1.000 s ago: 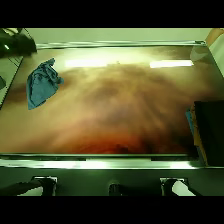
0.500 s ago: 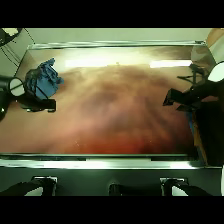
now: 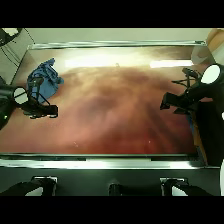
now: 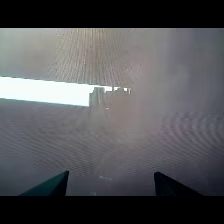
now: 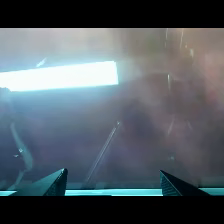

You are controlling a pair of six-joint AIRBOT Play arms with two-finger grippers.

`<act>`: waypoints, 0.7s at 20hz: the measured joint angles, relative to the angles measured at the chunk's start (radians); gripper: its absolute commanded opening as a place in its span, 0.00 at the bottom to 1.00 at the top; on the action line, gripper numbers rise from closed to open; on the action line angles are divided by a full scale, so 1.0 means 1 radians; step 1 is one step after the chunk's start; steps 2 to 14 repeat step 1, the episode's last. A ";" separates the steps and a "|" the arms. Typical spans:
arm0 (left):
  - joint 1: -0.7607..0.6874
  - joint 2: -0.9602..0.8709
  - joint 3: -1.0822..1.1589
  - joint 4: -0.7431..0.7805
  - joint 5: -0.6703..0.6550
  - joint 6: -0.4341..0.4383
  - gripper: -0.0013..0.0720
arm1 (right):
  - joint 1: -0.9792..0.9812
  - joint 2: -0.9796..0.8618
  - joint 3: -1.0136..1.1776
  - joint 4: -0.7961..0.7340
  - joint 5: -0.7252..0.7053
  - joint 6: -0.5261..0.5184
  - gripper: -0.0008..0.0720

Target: Fold the shirts.

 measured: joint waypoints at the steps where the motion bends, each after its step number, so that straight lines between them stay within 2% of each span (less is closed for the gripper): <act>1: 0.000 0.001 -0.001 0.000 0.002 0.000 0.88 | 0.000 0.000 0.000 0.000 0.000 0.000 0.96; 14: 0.000 0.001 -0.001 0.000 0.002 0.000 0.88 | 0.000 0.000 0.000 0.000 0.000 0.000 0.96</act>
